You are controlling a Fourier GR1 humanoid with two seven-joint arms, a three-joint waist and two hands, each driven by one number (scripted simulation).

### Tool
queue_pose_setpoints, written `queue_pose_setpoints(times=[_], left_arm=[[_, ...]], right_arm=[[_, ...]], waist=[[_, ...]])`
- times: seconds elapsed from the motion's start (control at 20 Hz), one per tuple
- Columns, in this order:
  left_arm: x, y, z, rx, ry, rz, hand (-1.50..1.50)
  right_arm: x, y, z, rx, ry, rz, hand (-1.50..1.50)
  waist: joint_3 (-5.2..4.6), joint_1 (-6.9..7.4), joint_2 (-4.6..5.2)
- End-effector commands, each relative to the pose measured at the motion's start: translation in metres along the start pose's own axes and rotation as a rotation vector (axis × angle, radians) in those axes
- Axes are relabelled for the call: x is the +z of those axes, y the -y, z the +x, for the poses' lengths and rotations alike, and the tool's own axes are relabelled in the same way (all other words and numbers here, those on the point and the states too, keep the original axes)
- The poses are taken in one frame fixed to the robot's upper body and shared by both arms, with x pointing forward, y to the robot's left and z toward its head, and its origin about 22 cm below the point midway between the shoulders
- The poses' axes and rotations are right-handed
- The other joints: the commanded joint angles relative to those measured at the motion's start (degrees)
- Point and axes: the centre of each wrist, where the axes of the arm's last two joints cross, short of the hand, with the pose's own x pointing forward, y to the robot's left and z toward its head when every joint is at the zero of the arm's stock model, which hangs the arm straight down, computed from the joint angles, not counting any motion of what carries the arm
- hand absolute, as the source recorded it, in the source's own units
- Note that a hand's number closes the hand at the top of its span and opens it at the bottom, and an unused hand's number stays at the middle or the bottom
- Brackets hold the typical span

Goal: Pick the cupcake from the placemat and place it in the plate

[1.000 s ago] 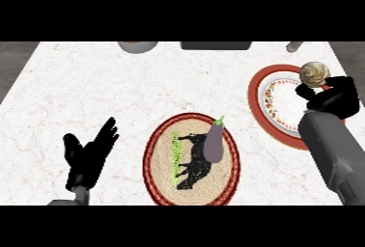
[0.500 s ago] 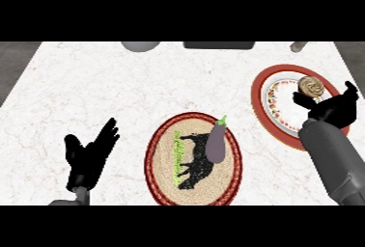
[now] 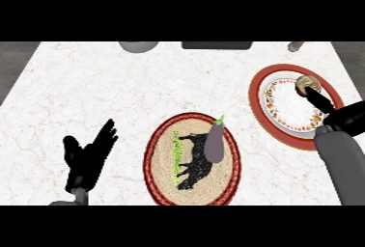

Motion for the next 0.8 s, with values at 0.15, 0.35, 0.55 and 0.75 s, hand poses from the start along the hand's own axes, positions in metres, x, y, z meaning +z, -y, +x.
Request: queue_pose_setpoints(times=[0.15,0.35,0.55,0.75], left_arm=[[0.003,-0.008,-0.011,0.022,-0.016,0.021,0.00],[-0.005,-0.006,-0.001,0.002,-0.005,0.021,0.00],[-0.002,-0.001,-0.014,0.016,-0.022,0.011,0.00],[-0.004,0.000,0.009,0.005,0.002,0.041,0.00]], right_arm=[[0.014,0.051,-0.023,-0.178,-0.037,0.081,-1.50],[0.020,0.080,-0.037,-0.248,-0.020,0.197,-1.50],[0.056,0.100,-0.064,-0.267,0.000,0.259,-1.50],[0.066,0.124,-0.084,-0.189,0.005,0.323,-1.50]], waist=[[-0.14,-1.78,-0.66],[-0.22,-2.02,-0.70],[-0.33,-1.73,-0.69],[-0.39,-1.40,-0.69]])
